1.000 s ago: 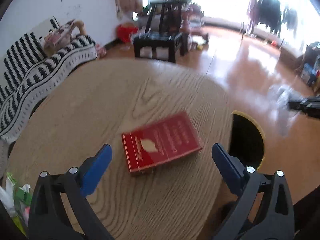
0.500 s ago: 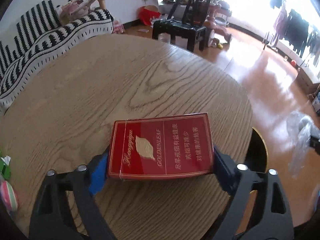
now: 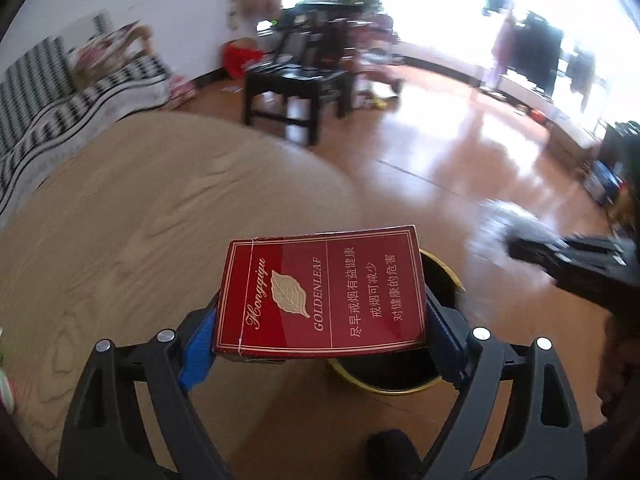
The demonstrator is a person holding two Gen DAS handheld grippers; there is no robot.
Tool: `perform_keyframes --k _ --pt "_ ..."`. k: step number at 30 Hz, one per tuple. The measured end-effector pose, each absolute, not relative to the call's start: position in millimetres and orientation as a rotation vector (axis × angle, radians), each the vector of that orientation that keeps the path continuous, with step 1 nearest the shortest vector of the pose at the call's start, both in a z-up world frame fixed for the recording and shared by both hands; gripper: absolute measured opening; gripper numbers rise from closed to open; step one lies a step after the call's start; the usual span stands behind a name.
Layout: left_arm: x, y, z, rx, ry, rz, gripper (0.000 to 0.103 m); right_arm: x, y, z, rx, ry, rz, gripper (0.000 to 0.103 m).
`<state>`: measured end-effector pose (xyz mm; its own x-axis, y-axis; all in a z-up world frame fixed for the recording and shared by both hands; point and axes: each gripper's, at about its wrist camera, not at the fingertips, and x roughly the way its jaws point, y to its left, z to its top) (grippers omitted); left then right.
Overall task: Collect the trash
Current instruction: 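Carry the plastic bag in the right tool over the black bin while the left tool carries the box, then open the left tool to drop the red box into the bin while the right tool releases the bag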
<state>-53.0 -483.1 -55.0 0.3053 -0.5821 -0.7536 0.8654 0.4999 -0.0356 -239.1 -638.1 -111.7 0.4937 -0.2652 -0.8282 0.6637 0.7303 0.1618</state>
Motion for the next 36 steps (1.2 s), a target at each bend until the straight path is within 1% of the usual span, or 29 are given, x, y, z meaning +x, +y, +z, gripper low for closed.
perform_keyframes --k 7,13,17,21,29,36 --pt "-104 -511 -74 0.448 0.799 -1.151 0.085 -262 -665 -113 0.568 0.857 -0.709 0.013" --pt "-137 -537 -112 0.520 0.829 -1.269 0.085 -274 -686 -126 0.620 0.870 -0.772 0.013" --pt "-141 -549 -147 0.565 0.880 -1.293 0.085 -272 -693 -141 0.661 0.903 -0.759 0.013" --pt "-131 -555 -165 0.583 0.890 -1.289 0.085 -265 -699 -156 0.682 0.938 -0.748 0.013" --pt "-117 -562 -176 0.559 0.917 -1.273 0.085 -247 -699 -172 0.759 0.961 -0.673 0.013" --pt "-112 -560 -171 0.527 0.911 -1.266 0.086 -237 -693 -168 0.770 0.951 -0.643 0.013"
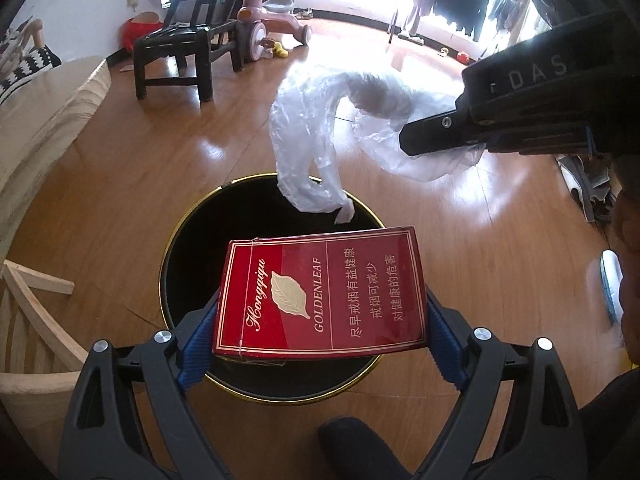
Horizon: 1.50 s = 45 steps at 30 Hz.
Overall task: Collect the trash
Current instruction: 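Open the left tool to drop the red box into the bin while the right tool releases the bag, then grasp the white receipt strip with the left tool while the right tool grasps a green packet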
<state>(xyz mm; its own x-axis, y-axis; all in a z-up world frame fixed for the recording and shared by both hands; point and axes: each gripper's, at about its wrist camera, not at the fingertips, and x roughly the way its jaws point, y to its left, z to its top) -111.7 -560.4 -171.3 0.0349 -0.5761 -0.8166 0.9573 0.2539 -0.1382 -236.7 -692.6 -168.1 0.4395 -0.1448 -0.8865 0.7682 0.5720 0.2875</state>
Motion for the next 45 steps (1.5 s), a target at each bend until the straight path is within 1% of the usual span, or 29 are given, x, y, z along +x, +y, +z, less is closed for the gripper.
perform_keyframes --k 6,7,8,9,10,11,19,24,25,28,30,34,38,45 --pt "-98 -558 -169 0.491 0.925 -1.227 0.090 -231 -686 -169 0.771 0.966 -0.620 0.013" --pt "-97 -558 -169 0.486 0.926 -1.222 0.092 -231 -685 -168 0.768 0.966 -0.619 0.017" --pt "-95 -557 -168 0.482 0.926 -1.219 0.093 -231 -685 -168 0.768 0.965 -0.618 0.030" --pt "-94 -557 -167 0.481 0.925 -1.217 0.093 -230 -685 -167 0.768 0.961 -0.619 0.041" --pt "-94 -557 -167 0.480 0.925 -1.216 0.094 -231 -685 -164 0.760 0.949 -0.630 0.061" --pt "-93 -557 -167 0.478 0.925 -1.214 0.095 -231 -684 -163 0.753 0.941 -0.635 0.065" --pt "-92 -555 -160 0.464 0.932 -1.208 0.096 -227 -681 -156 0.748 0.931 -0.624 0.065" --pt "-99 -542 -137 0.454 0.910 -1.241 0.096 -227 -675 -136 0.738 0.887 -0.624 0.065" --pt "-101 -537 -130 0.451 0.902 -1.249 0.096 -228 -671 -127 0.729 0.864 -0.623 0.067" --pt "-104 -519 -100 0.446 0.851 -1.254 0.096 -228 -659 -97 0.685 0.795 -0.623 0.078" --pt "-104 -500 -79 0.440 0.807 -1.236 0.096 -224 -647 -76 0.647 0.752 -0.612 0.081" --pt "-87 -444 -40 0.424 0.733 -1.145 0.096 -200 -607 -39 0.587 0.686 -0.544 0.085" --pt "-54 -374 -15 0.415 0.697 -0.992 0.096 -155 -558 -23 0.545 0.685 -0.426 0.085" --pt "12 -209 17 0.319 0.676 -0.664 0.096 -55 -433 -10 0.432 0.728 -0.170 0.085"
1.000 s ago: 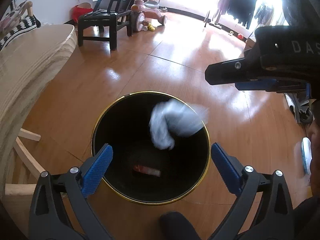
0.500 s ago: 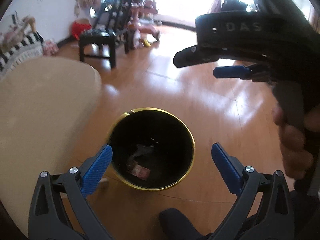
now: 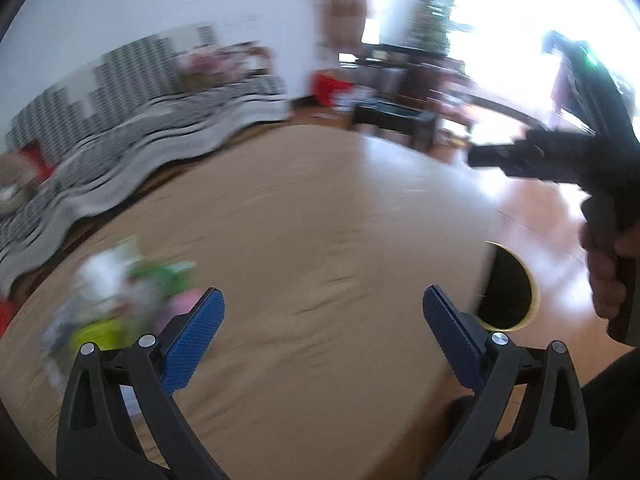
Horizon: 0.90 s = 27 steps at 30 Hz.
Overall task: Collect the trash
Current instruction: 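Grasp the white receipt strip with the left tool while the right tool grasps a green packet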
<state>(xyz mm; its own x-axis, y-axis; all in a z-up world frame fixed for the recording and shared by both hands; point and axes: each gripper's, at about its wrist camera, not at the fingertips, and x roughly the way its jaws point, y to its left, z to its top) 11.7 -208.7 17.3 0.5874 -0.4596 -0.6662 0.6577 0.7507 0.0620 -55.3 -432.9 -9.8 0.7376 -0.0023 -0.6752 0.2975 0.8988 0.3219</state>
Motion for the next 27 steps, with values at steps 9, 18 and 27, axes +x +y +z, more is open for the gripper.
perform_keyframes --k 9,18,27 --pt "72 2 18 0.180 0.707 -0.215 0.096 39 -267 -20 0.309 0.814 0.105 0.083" --pt "127 74 -26 0.096 0.825 -0.103 0.096 98 -206 -51 0.311 0.888 0.135 0.075" --pt "163 74 -56 0.052 0.900 -0.076 0.096 137 -197 -79 0.328 0.946 0.133 0.055"
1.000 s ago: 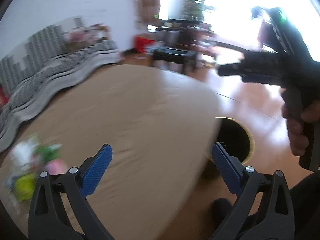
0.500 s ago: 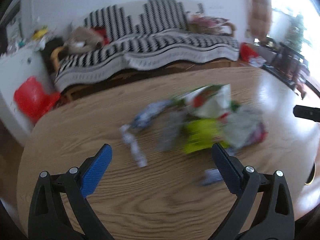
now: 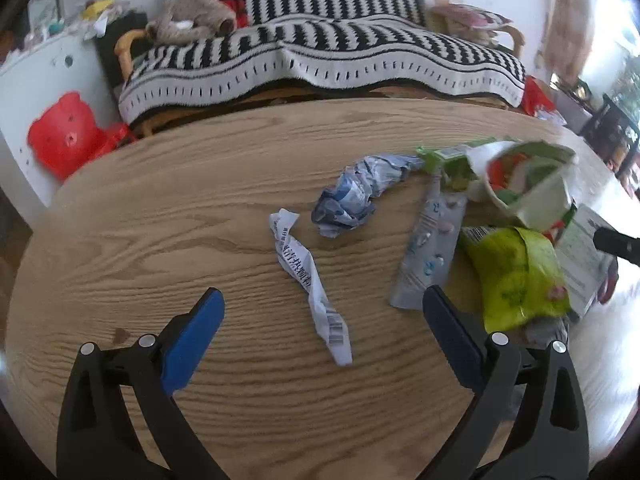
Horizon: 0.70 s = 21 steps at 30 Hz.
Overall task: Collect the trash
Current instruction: 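Grasp the white receipt strip with the left tool while the right tool grasps a green packet, then carry both items to the black bin and open both tools to drop them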
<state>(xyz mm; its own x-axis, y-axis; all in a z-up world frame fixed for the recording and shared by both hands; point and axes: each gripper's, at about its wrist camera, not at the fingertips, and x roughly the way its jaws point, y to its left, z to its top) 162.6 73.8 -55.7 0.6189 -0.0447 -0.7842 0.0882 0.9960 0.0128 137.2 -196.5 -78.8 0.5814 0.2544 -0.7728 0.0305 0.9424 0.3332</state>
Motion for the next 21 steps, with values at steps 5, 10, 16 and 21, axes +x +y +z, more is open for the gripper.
perform_keyframes --k 5,10,16,21 --pt "167 71 -64 0.047 0.916 -0.080 0.088 139 -192 -75 0.284 0.936 0.140 0.041" --pt "165 68 -70 0.036 0.947 -0.097 0.035 134 -202 -68 0.351 0.905 0.188 0.017" --pt "157 70 -58 0.018 0.957 -0.099 0.010 112 -225 -43 0.458 0.820 0.224 0.013" --pt "140 70 -24 0.003 0.885 -0.119 0.010 90 -243 -24 0.450 0.761 0.212 0.013"
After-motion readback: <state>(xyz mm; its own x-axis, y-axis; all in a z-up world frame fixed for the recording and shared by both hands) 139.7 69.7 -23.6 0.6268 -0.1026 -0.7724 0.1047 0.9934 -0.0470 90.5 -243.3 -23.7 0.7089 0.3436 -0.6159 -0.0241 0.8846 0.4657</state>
